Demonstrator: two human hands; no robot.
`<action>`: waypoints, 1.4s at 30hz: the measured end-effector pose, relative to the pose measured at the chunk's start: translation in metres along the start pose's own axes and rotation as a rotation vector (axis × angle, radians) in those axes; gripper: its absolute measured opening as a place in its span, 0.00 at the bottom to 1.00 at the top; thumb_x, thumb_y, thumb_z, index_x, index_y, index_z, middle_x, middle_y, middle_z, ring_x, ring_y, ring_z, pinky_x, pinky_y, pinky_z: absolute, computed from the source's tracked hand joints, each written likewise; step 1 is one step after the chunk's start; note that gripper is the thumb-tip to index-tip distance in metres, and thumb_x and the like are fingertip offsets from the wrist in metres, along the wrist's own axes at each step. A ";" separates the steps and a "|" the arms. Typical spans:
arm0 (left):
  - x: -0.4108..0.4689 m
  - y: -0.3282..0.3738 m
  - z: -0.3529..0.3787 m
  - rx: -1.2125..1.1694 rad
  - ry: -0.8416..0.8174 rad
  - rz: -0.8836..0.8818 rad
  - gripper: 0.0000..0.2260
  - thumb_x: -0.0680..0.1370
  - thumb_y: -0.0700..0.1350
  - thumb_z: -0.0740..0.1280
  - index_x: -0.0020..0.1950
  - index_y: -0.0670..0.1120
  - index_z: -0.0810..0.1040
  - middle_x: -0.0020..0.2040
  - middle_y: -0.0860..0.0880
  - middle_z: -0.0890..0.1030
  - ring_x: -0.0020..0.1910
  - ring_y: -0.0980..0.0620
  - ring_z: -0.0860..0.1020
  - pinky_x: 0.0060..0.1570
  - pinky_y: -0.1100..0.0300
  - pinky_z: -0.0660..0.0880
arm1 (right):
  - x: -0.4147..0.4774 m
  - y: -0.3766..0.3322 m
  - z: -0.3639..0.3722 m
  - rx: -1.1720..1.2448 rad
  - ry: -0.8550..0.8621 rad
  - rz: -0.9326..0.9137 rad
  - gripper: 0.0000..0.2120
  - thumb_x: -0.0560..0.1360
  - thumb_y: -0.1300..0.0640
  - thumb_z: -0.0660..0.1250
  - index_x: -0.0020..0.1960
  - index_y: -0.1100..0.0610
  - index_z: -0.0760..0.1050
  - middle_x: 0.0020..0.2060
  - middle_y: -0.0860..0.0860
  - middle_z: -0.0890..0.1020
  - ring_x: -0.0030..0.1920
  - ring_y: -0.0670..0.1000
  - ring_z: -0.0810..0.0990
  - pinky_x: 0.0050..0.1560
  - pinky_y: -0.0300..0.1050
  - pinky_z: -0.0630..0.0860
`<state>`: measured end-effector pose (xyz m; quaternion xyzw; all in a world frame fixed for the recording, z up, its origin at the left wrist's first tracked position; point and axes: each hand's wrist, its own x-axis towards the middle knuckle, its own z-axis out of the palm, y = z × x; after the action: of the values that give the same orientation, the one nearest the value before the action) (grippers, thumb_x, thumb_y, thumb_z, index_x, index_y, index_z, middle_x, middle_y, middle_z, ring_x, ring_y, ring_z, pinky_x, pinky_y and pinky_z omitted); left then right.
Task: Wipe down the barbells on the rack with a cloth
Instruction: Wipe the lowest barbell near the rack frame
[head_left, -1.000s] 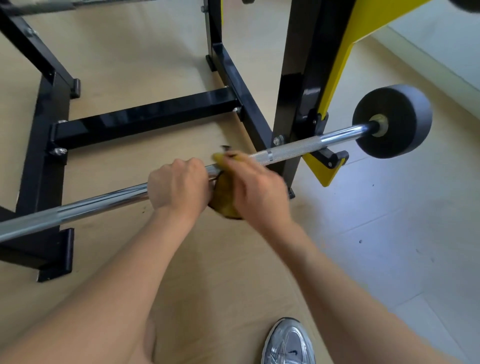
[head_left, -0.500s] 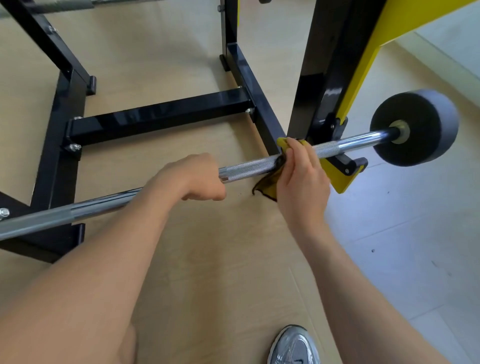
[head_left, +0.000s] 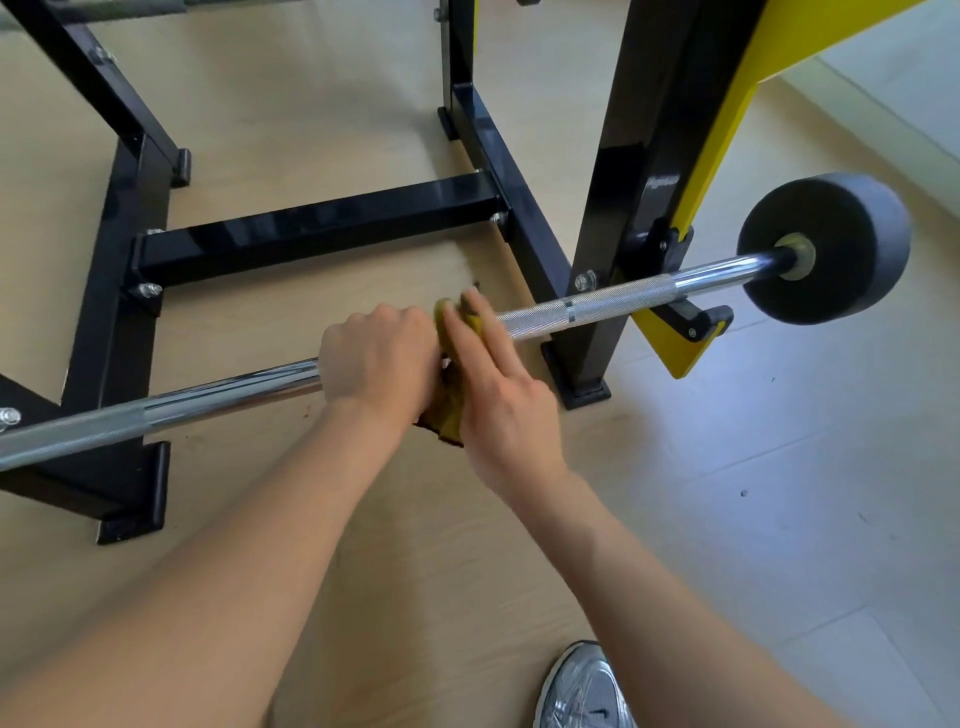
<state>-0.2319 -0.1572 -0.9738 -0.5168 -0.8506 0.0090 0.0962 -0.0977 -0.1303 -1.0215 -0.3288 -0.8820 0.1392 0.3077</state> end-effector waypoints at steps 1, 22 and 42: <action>0.001 0.003 -0.002 -0.004 -0.012 -0.044 0.09 0.82 0.49 0.64 0.50 0.49 0.82 0.45 0.44 0.84 0.44 0.39 0.82 0.38 0.54 0.68 | 0.001 -0.001 -0.001 -0.016 -0.060 -0.075 0.30 0.82 0.53 0.53 0.84 0.51 0.60 0.84 0.45 0.56 0.52 0.59 0.85 0.35 0.54 0.80; 0.028 -0.018 -0.005 -0.290 -0.359 0.041 0.10 0.66 0.55 0.69 0.38 0.50 0.79 0.36 0.49 0.80 0.35 0.45 0.79 0.33 0.57 0.71 | 0.006 0.055 -0.032 -0.114 0.280 0.379 0.33 0.79 0.70 0.59 0.82 0.52 0.64 0.83 0.45 0.60 0.69 0.54 0.77 0.42 0.51 0.82; -0.030 0.005 0.022 -0.066 0.240 0.082 0.10 0.76 0.49 0.65 0.54 0.46 0.73 0.46 0.48 0.76 0.43 0.46 0.72 0.45 0.52 0.69 | -0.005 0.048 -0.017 0.124 0.302 0.208 0.23 0.87 0.58 0.55 0.81 0.56 0.67 0.81 0.49 0.66 0.70 0.41 0.74 0.57 0.44 0.82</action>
<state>-0.2178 -0.1795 -1.0005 -0.5515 -0.8110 -0.0770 0.1796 -0.0601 -0.0973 -1.0324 -0.4158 -0.7767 0.1734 0.4401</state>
